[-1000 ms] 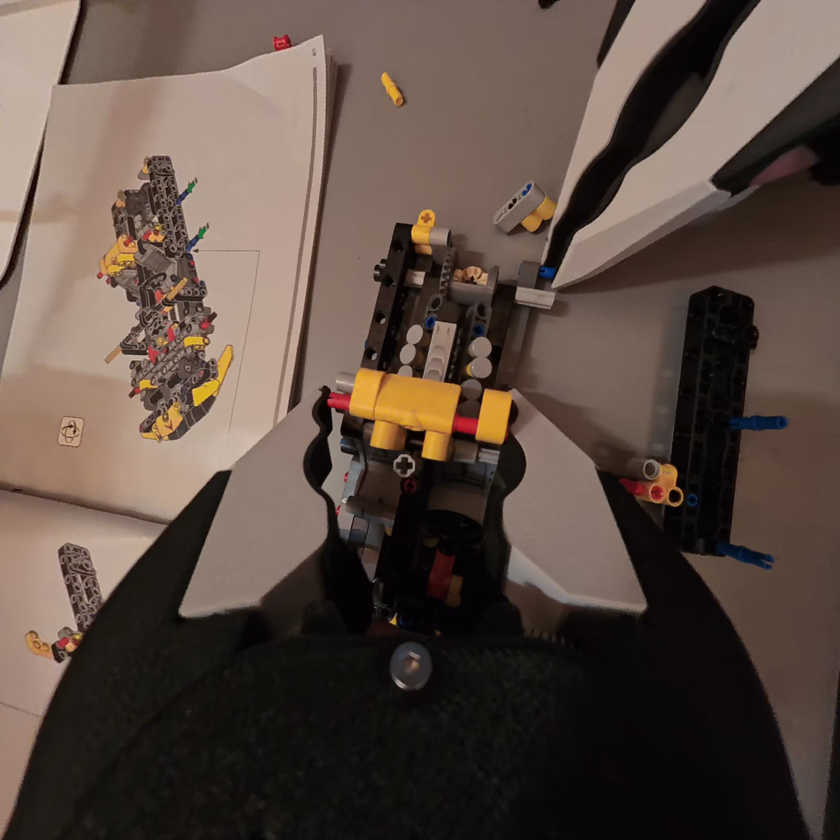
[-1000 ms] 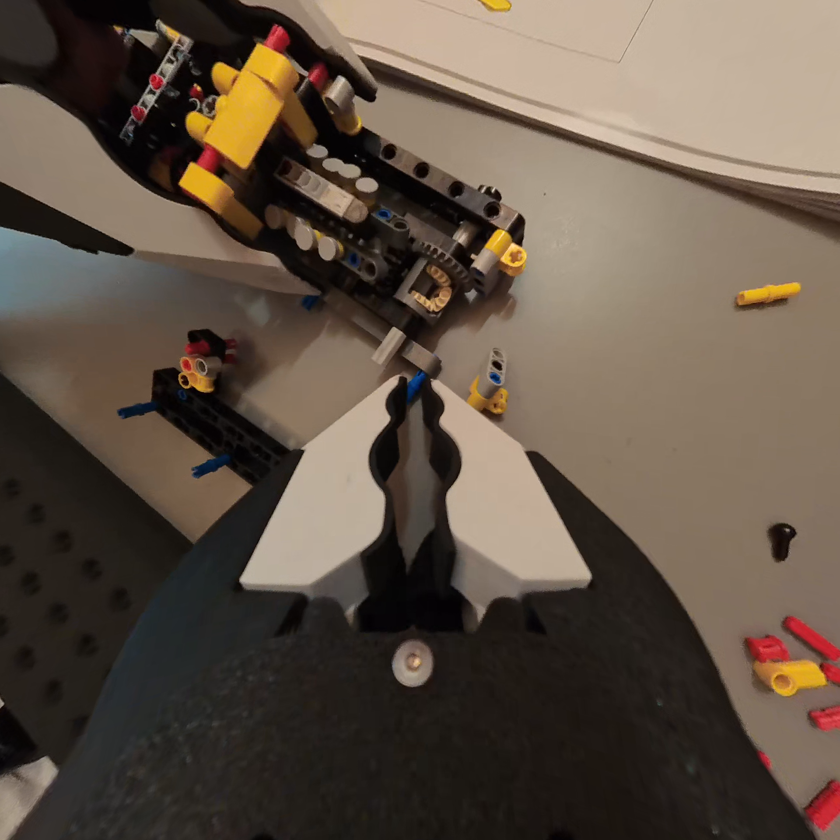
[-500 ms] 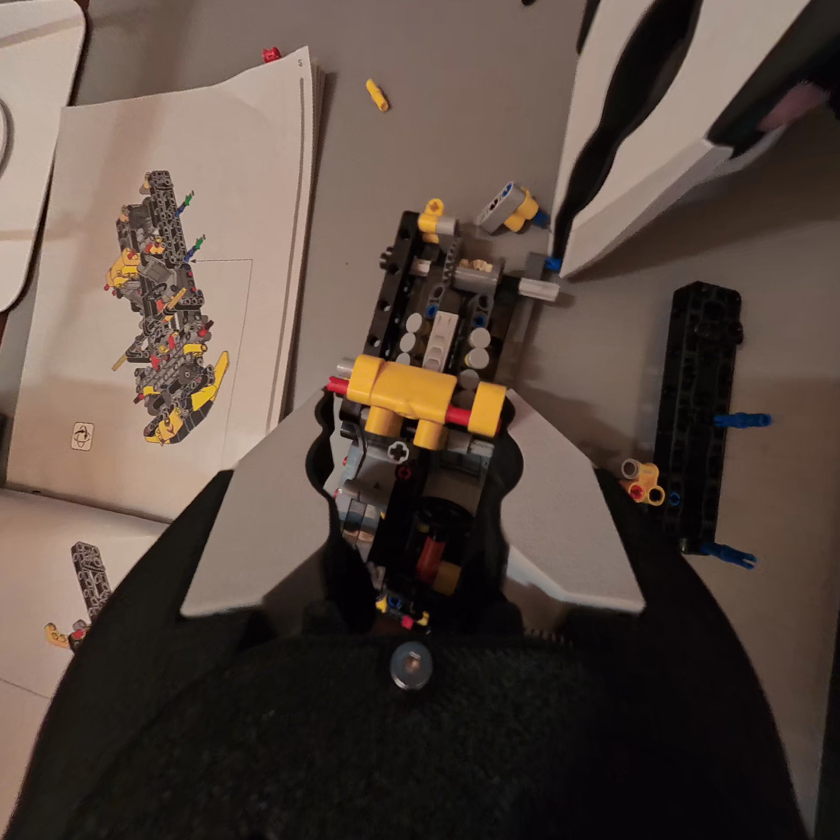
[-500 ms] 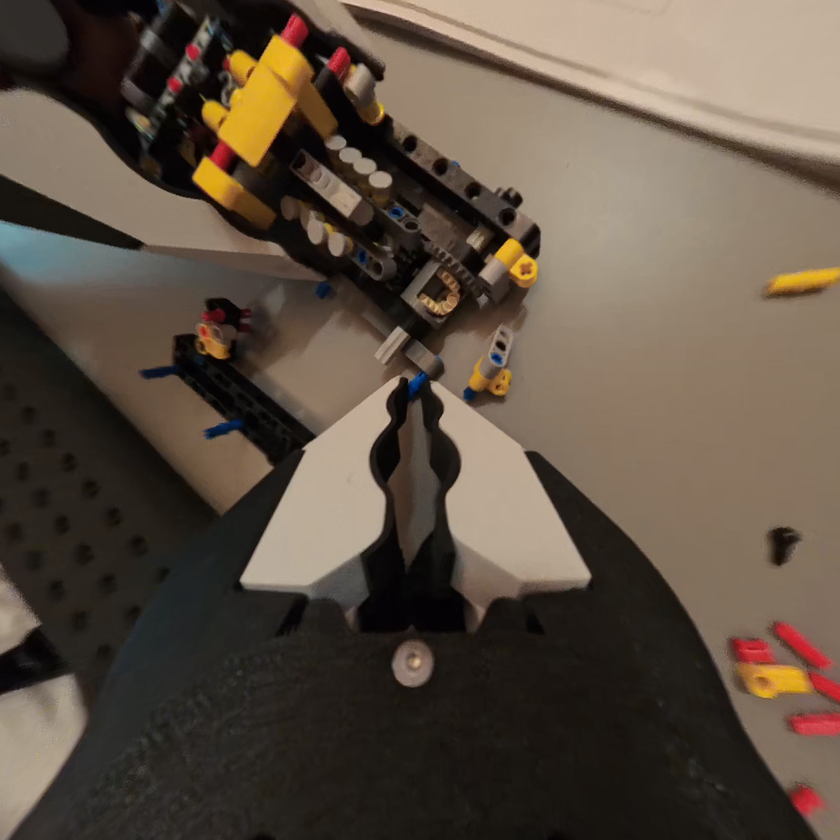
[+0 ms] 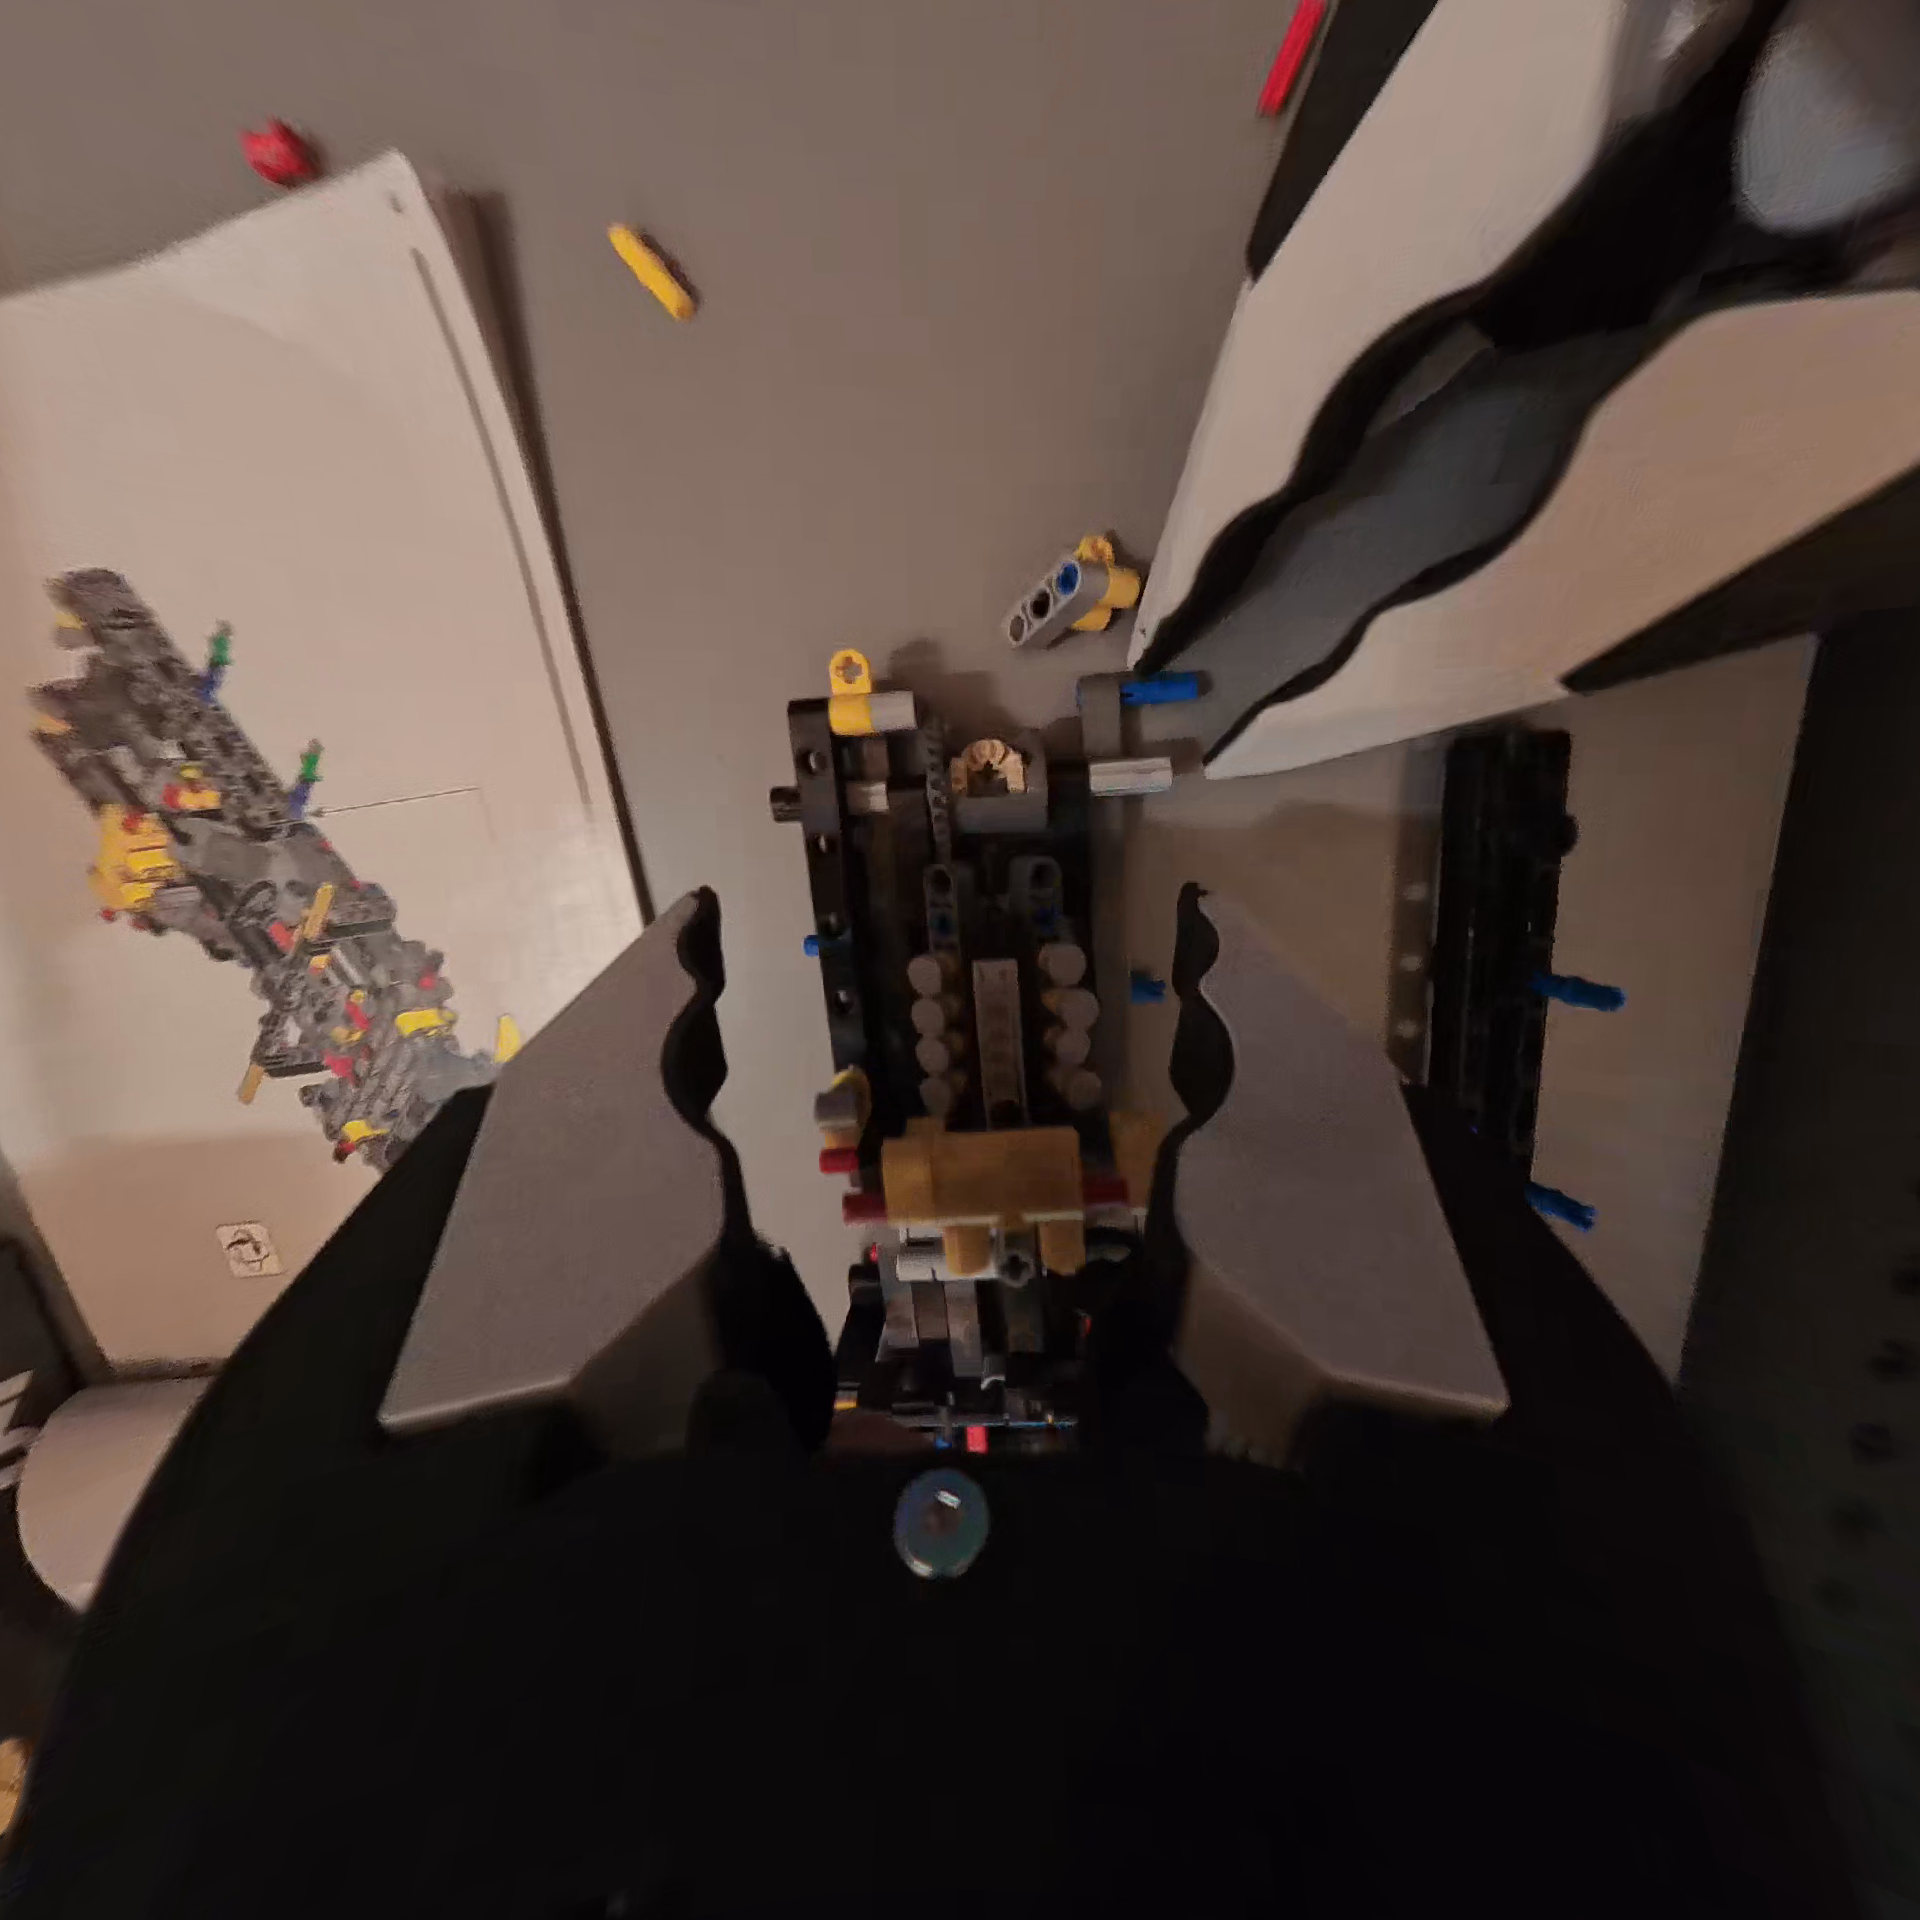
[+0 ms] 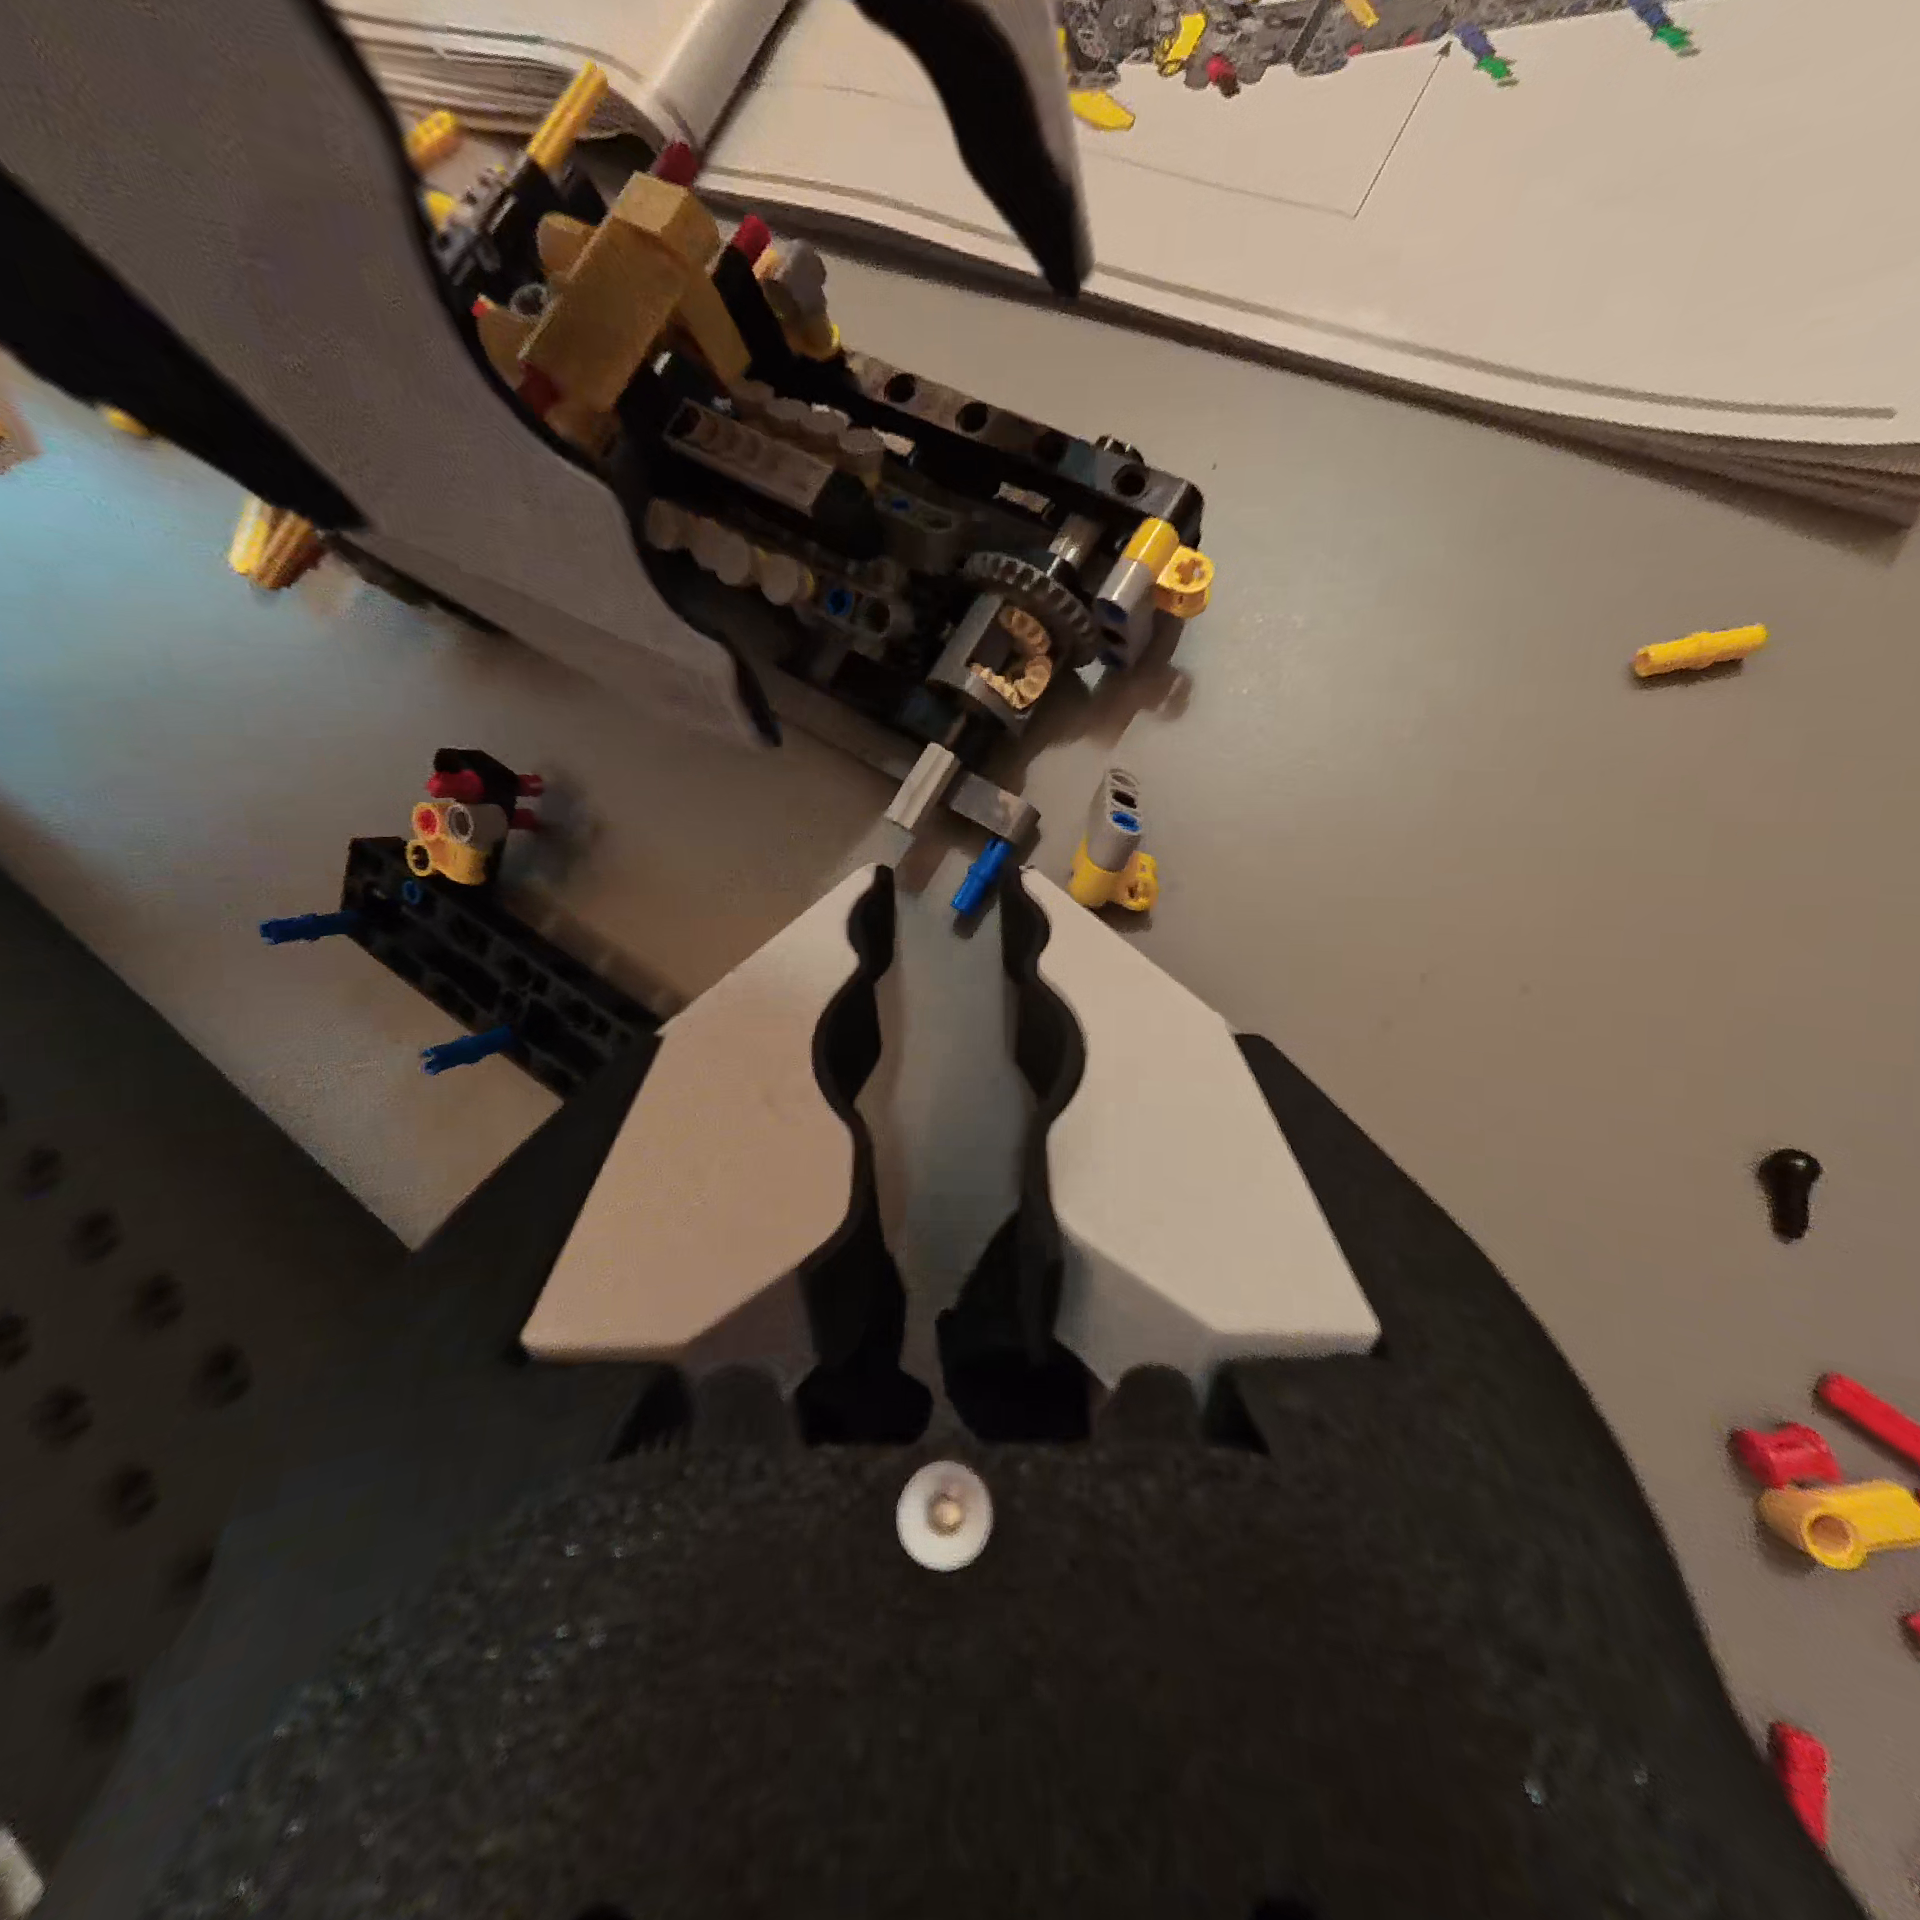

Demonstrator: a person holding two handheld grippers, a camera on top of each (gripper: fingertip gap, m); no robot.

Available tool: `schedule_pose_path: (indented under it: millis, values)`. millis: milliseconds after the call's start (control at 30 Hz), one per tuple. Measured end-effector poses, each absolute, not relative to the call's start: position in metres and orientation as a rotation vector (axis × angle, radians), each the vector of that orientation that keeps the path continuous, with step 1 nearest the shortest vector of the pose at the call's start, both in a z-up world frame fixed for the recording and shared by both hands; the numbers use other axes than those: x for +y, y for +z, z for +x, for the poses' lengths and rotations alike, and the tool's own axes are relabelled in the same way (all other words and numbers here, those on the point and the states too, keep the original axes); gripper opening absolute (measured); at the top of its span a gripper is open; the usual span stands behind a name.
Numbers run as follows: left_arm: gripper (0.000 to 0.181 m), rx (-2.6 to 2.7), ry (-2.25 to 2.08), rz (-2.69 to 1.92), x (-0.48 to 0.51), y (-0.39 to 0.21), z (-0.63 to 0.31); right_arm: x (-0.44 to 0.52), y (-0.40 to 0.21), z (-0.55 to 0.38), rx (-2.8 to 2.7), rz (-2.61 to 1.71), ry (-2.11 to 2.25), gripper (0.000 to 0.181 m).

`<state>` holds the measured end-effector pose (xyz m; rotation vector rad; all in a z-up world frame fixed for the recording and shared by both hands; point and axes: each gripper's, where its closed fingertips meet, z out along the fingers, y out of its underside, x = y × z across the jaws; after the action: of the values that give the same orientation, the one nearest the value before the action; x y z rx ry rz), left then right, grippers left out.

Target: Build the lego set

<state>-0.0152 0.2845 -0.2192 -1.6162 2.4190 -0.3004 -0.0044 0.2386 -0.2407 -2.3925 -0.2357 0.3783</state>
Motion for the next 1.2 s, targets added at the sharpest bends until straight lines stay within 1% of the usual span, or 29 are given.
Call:
schedule_pose_path:
  millis: [200,333,400,467,967,1200]
  values:
    - [0.086,2.567,-0.075,-1.641,0.284,-0.244,-0.019,0.244,-0.242,0.001,-0.227,-2.378,0.336,0.009]
    - [0.08,2.518,-0.117,-1.774,0.285,-0.248,-0.02,0.247,-0.243,-0.001,-0.192,-2.368,0.403,0.007]
    - [0.072,2.448,-0.181,-1.848,0.287,-0.248,-0.017,0.246,-0.242,-0.004,-0.149,-2.378,0.488,0.006]
    - [0.072,2.448,-0.208,-1.82,0.286,-0.247,-0.016,0.244,-0.242,-0.004,-0.13,-2.385,0.524,0.006]
    - [0.071,2.436,-0.202,-1.844,0.281,-0.248,-0.014,0.236,-0.243,-0.002,-0.123,-2.401,0.373,0.005]
    - [0.071,2.412,-0.215,-1.859,0.282,-0.248,-0.012,0.231,-0.243,-0.003,-0.093,-2.411,0.396,0.005]
